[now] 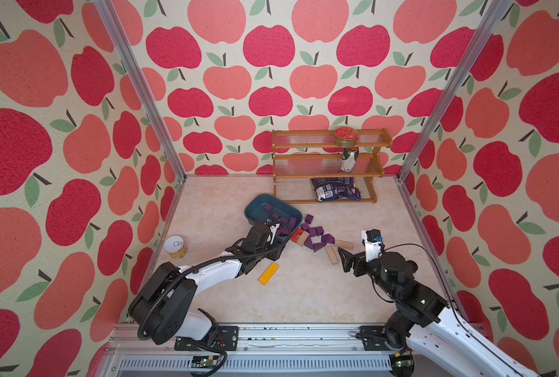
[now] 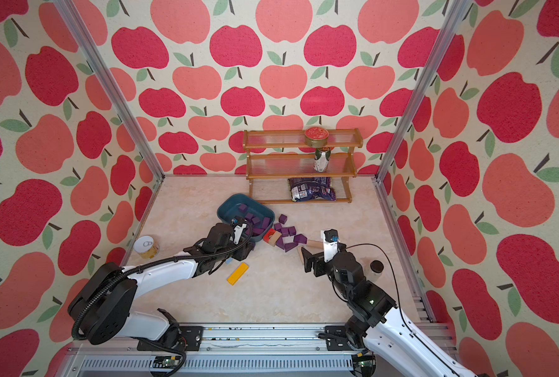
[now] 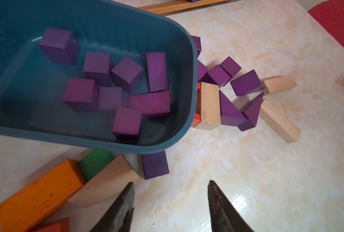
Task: Pick purple bricks into the storage bin
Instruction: Pick up the building block from the center of the board.
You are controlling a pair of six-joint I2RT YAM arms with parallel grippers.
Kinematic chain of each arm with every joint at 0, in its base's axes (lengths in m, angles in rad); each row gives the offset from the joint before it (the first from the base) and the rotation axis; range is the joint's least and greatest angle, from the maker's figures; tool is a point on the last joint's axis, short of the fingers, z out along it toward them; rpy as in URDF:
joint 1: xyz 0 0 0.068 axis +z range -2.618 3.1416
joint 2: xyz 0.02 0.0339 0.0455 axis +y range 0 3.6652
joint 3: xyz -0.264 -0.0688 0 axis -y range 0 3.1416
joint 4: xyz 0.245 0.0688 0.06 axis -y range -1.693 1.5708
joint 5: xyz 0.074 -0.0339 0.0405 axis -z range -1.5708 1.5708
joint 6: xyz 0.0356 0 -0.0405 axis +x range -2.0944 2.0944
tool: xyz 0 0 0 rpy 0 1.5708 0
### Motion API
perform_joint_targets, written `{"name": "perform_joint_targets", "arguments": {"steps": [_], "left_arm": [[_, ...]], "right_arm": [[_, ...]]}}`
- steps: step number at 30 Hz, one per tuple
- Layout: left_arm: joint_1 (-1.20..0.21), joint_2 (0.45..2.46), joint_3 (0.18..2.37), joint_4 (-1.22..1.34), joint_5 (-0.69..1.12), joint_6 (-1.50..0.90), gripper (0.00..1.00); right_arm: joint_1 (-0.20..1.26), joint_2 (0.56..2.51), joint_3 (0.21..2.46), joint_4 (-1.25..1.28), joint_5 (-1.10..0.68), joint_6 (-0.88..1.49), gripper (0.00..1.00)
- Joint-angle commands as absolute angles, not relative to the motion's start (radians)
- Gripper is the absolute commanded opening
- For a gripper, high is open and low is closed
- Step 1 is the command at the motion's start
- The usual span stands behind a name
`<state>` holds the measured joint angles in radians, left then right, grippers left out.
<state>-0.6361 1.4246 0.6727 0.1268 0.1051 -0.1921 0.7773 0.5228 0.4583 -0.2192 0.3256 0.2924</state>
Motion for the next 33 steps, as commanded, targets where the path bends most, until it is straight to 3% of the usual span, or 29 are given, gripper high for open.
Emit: {"name": "perform_joint_targets", "arguments": {"steps": [1, 11, 17, 33], "left_arm": [[-0.633, 1.433, 0.701, 0.058, 0.168, -0.195, 0.54], [-0.614, 1.541, 0.696, 0.062, 0.209, -0.163, 0.52], [-0.609, 1.593, 0.717, 0.077, 0.173, -0.163, 0.62], [-0.596, 1.705, 0.786, 0.084, 0.16, -0.143, 0.63]], "right_arm": [[0.77, 0.509, 0.441, -0.242, 0.349, 0.316, 0.99], [0.767, 0.478, 0.439, -0.261, 0.359, 0.321, 0.99], [0.765, 0.477, 0.44, -0.266, 0.354, 0.324, 0.99], [0.761, 0.479, 0.441, -0.259, 0.36, 0.322, 0.99]]}}
